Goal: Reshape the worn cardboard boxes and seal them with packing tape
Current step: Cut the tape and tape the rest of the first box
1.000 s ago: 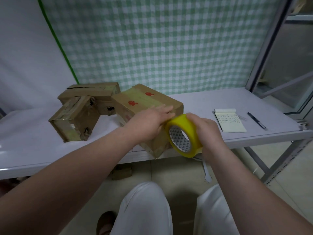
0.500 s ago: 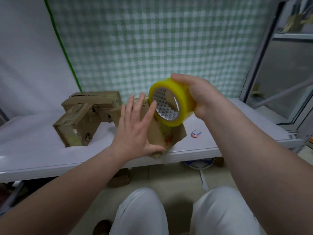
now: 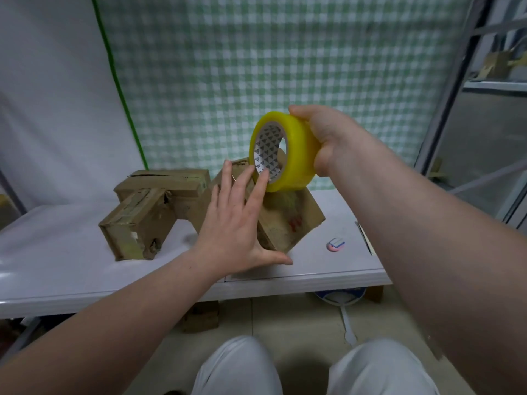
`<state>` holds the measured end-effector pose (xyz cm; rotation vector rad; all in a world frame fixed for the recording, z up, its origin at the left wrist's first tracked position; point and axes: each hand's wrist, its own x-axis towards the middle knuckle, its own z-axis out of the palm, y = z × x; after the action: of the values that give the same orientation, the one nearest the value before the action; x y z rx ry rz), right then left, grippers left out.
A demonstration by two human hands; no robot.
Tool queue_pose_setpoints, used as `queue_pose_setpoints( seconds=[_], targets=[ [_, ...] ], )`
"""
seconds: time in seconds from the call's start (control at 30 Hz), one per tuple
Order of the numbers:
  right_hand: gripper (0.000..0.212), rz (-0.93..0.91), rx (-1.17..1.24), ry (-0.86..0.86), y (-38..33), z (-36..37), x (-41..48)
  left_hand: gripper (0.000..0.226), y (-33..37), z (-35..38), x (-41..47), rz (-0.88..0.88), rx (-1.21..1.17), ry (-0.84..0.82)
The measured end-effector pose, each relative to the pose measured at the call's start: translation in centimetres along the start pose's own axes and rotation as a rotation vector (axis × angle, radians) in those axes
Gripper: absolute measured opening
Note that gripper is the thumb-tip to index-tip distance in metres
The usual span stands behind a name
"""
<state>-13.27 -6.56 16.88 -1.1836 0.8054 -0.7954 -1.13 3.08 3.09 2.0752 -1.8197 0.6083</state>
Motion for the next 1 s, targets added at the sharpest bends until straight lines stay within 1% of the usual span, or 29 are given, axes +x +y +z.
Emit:
queue_pose_setpoints(
  seconds=[0.23,0.4,0.5,0.63,0.77,0.87,0.9,0.93,1.0],
  targets=[
    [0.022,0.06,0.039,0.004,0.4,1.2,1.7,0.142,-1.6,0.7,0.8,-0.005,0.091,-0.098],
    [0.023,0.056,0.083,-0.013,0.5,2.2,3.3,0.133,-3.5,1.4,1.6,0.045,0.029,-0.063],
    [0.019,0.054,0.086,-0.082,1.0,3.2,4.6,0.129,-4.8,1.4,2.6,0.023,-0.019,-0.066],
    [0.021,0.001,0.041,-0.124,1.9,5.0,6.3,0.128,-6.3,1.6,3.9,0.004,-0.105,-0.102],
    [0.016,-0.025,-0.018,-0.18,2.3,5.7,7.8,0.128,-7.5,1.9,5.1,-0.009,-0.175,-0.114],
    [0.018,-0.066,-0.053,-0.156,2.9,6.1,8.7,0.132,-8.3,2.3,6.2,-0.017,-0.221,-0.139],
    [0.021,-0.083,-0.071,-0.138,3.1,6.2,8.9,0.135,-8.5,2.6,6.5,-0.031,-0.237,-0.148],
    [0.029,-0.097,-0.094,-0.123,3.2,6.4,9.2,0.138,-8.8,3.0,6.8,-0.047,-0.256,-0.144],
    [0.052,-0.114,-0.138,-0.116,3.7,6.7,9.6,0.139,-9.6,3.7,7.4,-0.07,-0.273,-0.106]
  ],
)
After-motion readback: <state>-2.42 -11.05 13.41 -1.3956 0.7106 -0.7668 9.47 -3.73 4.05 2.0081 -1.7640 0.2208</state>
